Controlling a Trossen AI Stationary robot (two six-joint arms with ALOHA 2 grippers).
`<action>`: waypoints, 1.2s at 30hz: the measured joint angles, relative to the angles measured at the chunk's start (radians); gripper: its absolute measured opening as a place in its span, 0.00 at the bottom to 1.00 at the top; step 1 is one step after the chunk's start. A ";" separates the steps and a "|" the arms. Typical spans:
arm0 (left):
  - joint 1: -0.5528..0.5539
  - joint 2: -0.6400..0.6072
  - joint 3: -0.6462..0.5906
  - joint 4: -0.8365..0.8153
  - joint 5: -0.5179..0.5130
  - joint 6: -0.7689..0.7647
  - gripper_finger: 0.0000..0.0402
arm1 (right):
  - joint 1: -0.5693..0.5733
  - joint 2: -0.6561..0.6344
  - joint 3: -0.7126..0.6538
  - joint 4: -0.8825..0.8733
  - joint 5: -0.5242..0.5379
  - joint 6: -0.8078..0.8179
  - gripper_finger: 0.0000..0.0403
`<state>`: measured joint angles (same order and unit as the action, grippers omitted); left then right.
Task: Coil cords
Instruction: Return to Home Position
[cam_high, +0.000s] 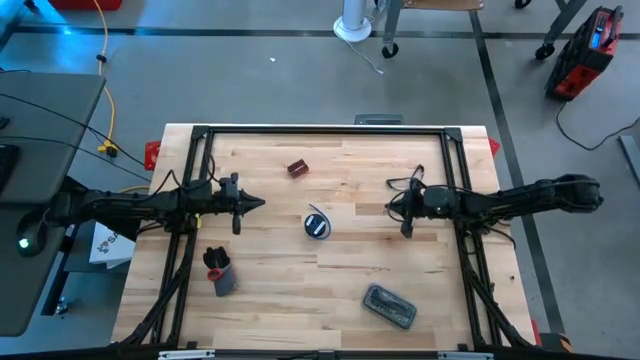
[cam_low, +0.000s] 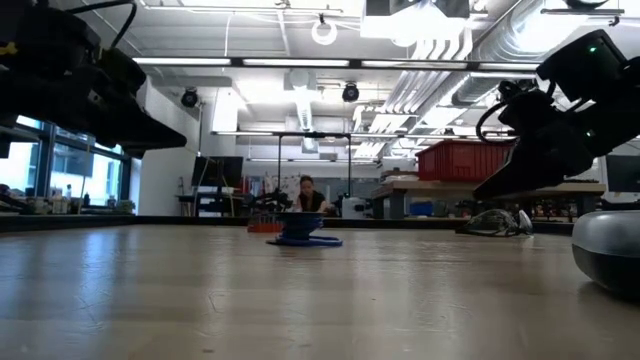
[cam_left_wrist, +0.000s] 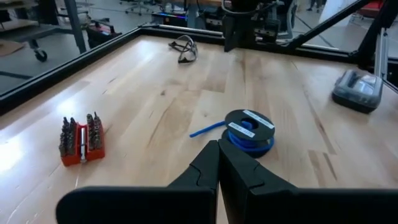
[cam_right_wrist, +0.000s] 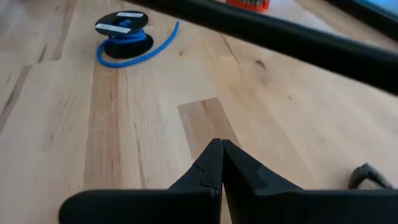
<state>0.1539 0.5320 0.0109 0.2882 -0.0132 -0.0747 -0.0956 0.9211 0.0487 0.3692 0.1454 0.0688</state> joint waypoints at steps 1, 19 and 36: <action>0.000 0.000 0.000 0.000 0.000 -0.002 0.00 | 0.000 0.000 0.000 -0.004 -0.001 0.015 0.00; -0.026 -0.301 0.001 -0.170 0.000 -0.001 0.00 | 0.008 -0.366 0.001 -0.283 -0.006 0.055 0.00; -0.056 -0.528 0.001 -0.283 0.008 -0.002 0.00 | 0.048 -0.921 -0.001 -0.347 -0.003 0.054 0.00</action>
<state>0.0978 0.0044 0.0120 0.0050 -0.0055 -0.0767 -0.0476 0.0002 0.0480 0.0217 0.1420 0.1230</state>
